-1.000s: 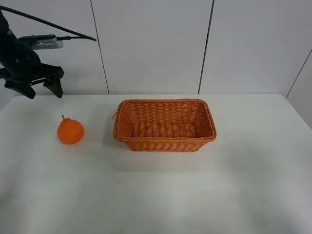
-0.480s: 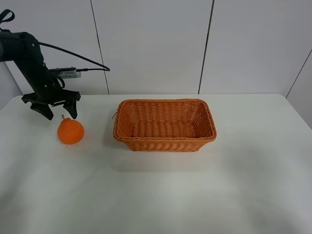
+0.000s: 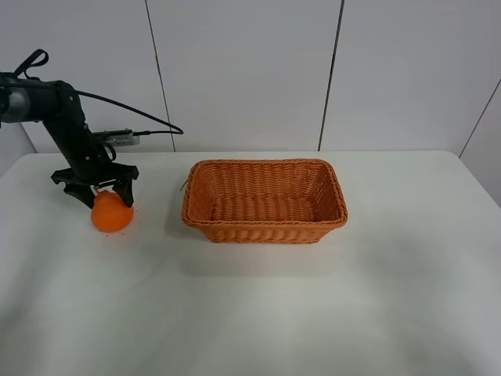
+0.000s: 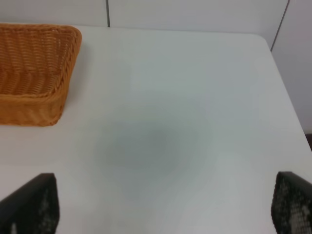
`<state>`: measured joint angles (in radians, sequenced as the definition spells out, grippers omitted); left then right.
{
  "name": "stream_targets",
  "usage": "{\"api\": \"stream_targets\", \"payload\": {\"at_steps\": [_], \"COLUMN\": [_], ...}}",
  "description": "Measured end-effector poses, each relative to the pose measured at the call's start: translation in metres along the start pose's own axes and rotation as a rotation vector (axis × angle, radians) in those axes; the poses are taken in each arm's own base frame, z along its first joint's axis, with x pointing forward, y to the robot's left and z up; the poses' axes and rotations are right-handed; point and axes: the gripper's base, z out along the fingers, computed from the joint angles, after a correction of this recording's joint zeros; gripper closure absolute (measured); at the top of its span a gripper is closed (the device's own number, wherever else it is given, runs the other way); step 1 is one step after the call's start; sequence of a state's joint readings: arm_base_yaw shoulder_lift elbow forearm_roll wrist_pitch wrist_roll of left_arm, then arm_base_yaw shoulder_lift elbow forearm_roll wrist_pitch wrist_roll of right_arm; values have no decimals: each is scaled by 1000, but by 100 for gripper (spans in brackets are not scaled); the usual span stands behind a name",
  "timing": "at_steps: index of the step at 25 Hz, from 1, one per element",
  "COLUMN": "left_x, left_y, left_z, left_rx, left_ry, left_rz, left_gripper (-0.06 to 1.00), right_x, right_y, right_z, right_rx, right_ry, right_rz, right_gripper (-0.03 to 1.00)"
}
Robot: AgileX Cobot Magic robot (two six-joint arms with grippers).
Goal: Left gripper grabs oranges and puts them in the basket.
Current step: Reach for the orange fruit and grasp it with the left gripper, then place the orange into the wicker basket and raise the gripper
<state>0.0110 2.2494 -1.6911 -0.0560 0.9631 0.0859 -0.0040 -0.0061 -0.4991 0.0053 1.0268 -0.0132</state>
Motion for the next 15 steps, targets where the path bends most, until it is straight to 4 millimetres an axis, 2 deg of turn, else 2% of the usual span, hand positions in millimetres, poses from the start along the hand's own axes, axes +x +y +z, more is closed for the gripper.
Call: {"api": "stream_targets", "payload": {"at_steps": [2, 4, 6, 9, 10, 15], "left_x": [0, 0, 1, 3, 3, 1], "left_y": [1, 1, 1, 2, 3, 6], "left_z": [6, 10, 11, 11, 11, 2], "left_rx": [-2, -5, -6, -17, -26, -62], "left_ry": [14, 24, 35, 52, 54, 62], "left_rz": [2, 2, -1, 4, 6, -33], "left_gripper": [10, 16, 33, 66, 73, 73], "right_x": [0, 0, 0, 0, 0, 0], "right_y": [0, 0, 0, 0, 0, 0], "right_z": [0, 0, 0, 0, 0, 0], "right_rx": [0, 0, 0, 0, 0, 0], "right_ry": [0, 0, 0, 0, 0, 0], "right_rz": [0, 0, 0, 0, 0, 0], "right_gripper": [27, 27, 27, 27, 27, 27]}}
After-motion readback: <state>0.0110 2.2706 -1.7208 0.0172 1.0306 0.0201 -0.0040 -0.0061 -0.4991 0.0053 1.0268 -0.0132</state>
